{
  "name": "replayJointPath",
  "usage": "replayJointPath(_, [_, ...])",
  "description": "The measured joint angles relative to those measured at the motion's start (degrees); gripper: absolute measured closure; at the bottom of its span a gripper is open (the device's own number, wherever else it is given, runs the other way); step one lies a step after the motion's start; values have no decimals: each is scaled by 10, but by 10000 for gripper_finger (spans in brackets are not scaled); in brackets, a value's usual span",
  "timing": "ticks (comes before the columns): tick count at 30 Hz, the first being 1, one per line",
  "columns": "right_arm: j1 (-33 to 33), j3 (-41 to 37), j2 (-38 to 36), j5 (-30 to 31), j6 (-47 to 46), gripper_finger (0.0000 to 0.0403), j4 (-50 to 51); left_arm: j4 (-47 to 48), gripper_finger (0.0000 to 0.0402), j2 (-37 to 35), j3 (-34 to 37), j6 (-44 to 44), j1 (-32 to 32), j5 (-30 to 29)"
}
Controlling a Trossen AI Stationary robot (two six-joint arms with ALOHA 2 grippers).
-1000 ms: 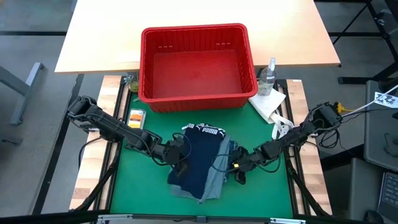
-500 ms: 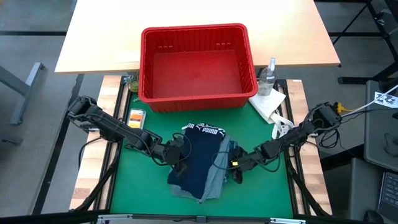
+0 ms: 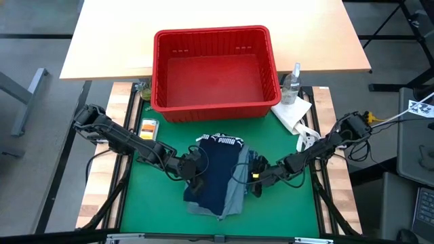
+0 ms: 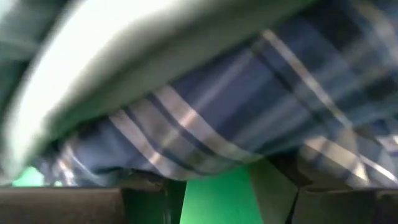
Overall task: Fold Laundry from Bin
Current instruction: Put the stacked laundry into the red bin
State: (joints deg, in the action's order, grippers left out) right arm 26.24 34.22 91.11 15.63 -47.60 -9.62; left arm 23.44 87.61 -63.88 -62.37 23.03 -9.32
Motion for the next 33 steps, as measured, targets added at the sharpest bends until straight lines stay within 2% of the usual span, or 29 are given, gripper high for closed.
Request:
replayJointPath(4, [0,0,10,5,-5,244,2,0,253,0,0,0,0,0])
replayJointPath(10, [0,0,62,8,-5,244,-74,2,253,0,0,0,-5,4])
replayJointPath(15, [0,1,86,9,-4,244,-118,44,253,-3,0,4,-35,74])
replayJointPath(21, [0,1,87,6,-5,244,-120,167,253,-3,0,42,-55,130])
replayJointPath(29, [0,1,88,-2,-5,244,-132,302,253,-27,0,123,-56,129])
replayJointPath(33, [0,1,88,-3,-5,244,-133,335,253,-36,0,169,-50,93])
